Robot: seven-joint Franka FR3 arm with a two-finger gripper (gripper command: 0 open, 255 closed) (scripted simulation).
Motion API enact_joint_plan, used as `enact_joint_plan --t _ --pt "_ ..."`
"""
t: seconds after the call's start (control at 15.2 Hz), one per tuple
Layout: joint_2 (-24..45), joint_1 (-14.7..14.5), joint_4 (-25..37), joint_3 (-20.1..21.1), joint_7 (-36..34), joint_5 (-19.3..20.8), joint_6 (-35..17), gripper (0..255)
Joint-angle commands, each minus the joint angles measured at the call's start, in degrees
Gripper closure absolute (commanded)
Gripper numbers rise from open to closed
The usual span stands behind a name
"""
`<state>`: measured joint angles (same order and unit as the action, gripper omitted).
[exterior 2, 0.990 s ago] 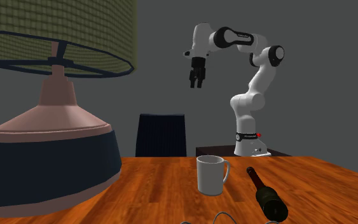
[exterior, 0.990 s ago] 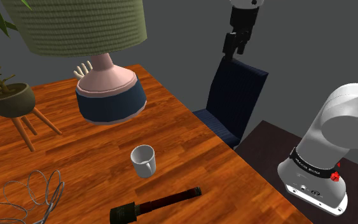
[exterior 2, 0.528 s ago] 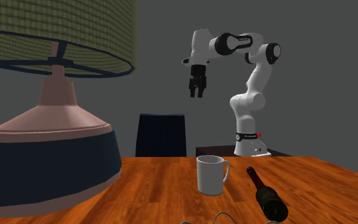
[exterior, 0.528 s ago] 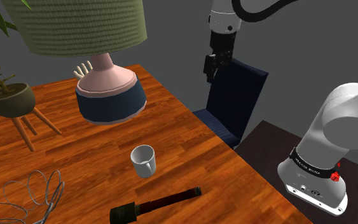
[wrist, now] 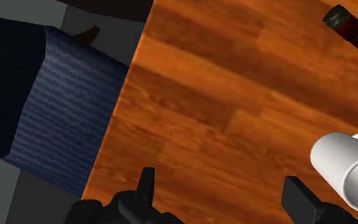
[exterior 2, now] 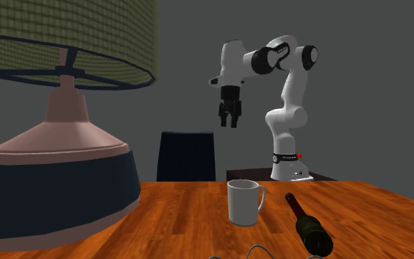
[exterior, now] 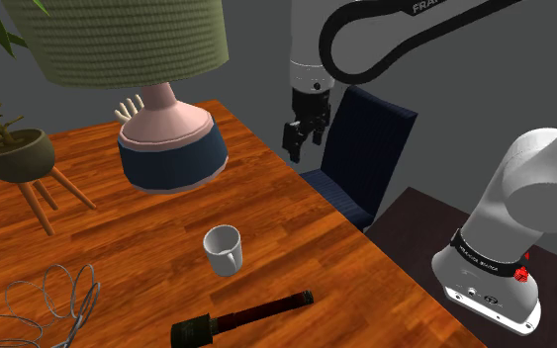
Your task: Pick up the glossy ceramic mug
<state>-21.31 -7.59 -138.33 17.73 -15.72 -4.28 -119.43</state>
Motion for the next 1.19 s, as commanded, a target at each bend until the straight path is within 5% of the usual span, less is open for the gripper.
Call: enact_joint_plan --t 0.0,0.46,1.12 --pt "3.8 -0.3 1.0 1.5 -1.8 0.0 -2.7 0" --pt "17.3 -1.8 6.1 6.3 -9.2 2.3 -10.5 0" --pt "38.4 -7.4 19.0 8.3 -21.1 11.1 -17.1 0"
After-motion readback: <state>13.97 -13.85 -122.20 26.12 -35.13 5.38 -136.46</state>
